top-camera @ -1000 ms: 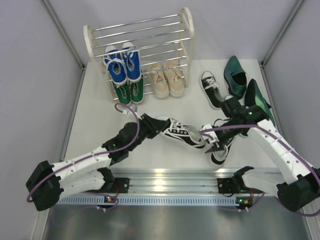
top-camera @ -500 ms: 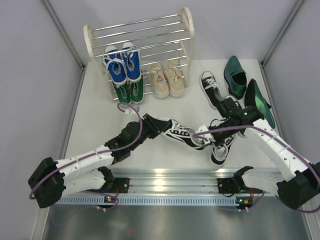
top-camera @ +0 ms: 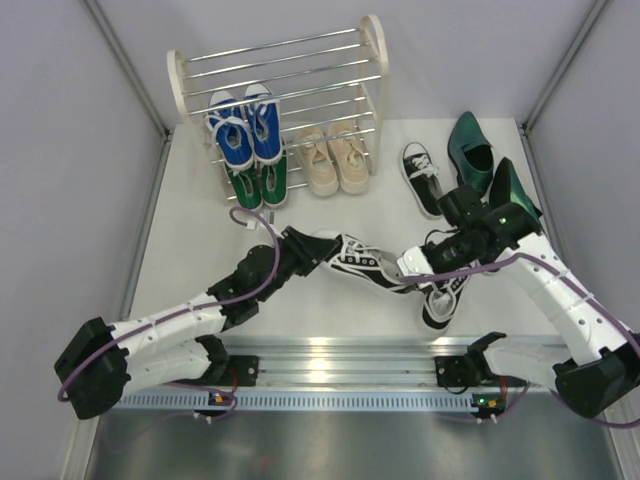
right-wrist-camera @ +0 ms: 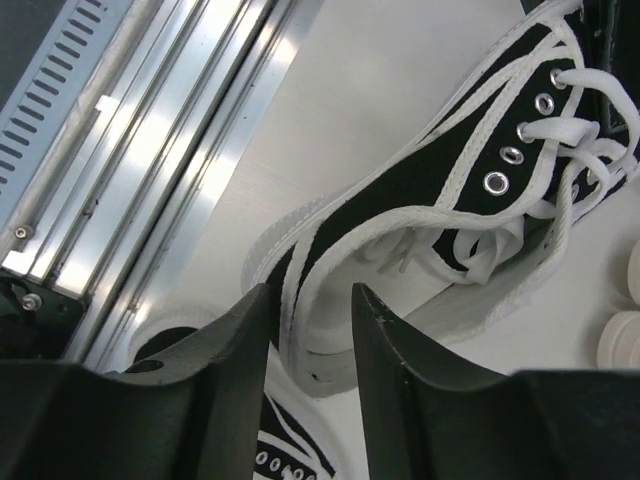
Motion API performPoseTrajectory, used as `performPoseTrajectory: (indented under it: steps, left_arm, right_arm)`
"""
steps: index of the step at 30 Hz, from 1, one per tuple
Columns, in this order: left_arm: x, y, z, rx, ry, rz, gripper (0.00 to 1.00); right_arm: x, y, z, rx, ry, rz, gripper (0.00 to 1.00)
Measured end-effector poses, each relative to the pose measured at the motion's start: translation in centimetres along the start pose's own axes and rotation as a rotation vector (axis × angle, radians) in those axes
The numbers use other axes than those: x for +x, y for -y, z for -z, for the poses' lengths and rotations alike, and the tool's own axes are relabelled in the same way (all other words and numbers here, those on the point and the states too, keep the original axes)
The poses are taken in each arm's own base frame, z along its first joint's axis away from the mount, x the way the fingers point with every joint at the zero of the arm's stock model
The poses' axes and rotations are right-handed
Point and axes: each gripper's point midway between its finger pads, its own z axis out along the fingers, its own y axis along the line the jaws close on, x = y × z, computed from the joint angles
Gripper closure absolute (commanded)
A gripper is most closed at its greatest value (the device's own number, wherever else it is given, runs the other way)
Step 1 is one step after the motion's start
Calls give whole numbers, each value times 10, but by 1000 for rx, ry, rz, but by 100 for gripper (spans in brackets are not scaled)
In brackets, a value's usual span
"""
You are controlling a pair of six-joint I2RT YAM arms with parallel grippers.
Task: Place and organize the shoes onto the shoe shelf
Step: Pick up the shoe at the center of the board.
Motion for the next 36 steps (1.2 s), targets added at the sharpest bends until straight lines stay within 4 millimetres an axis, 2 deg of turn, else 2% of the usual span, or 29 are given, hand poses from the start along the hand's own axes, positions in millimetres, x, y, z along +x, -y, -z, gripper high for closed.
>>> performPoseTrajectory:
  steps: [5, 11, 12, 16, 17, 19, 21, 22, 23, 25, 26, 28, 29, 32, 36]
  left_arm:
    - [3, -3, 1, -2, -12, -1, 100]
    - [4, -2, 1, 4, -19, 0, 100]
    - [4, -3, 1, 3, -19, 0, 100]
    - [3, -3, 0, 1, -16, 0, 100]
    - [2, -4, 0, 0, -14, 0, 100]
    - [0, -4, 0, 2, -11, 1, 100]
    - [1, -2, 0, 11, -12, -3, 100]
    - [1, -2, 0, 11, -13, -5, 96]
    - [1, -2, 0, 10, -12, -8, 88]
    - [1, -4, 0, 6, -14, -19, 66]
    - [1, -5, 1, -2, -15, -25, 47]
    - [-3, -6, 5, -22, -2, -40, 34]
    - [-9, -4, 8, -33, 15, -52, 23]
    - [-28, 7, 21, -38, 79, -78, 12]
    - [-57, 20, 46, -40, 183, -110, 11]
  right_arm:
    - [4, 1, -8, -39, 5, 61, 46]
    - [16, -12, -19, -102, -27, 79, 48]
    - [17, -11, -20, -106, -33, 87, 50]
    - [21, -12, -20, -120, -57, 99, 71]
    - [23, -14, -21, -125, -63, 98, 84]
    - [25, -15, -22, -131, -69, 97, 100]
    - [25, -17, -24, -143, -68, 87, 100]
    - [25, -17, -24, -143, -69, 82, 100]
    - [25, -17, -24, -142, -69, 80, 100]
    - [24, -17, -23, -138, -72, 44, 100]
    - [23, -16, -22, -130, -75, 18, 100]
    - [21, -11, -15, -107, -103, -38, 100]
    - [20, -8, -13, -97, -115, -54, 100]
    - [14, 11, 1, -36, -155, -93, 100]
    - [6, 39, 14, 44, -186, -104, 100]
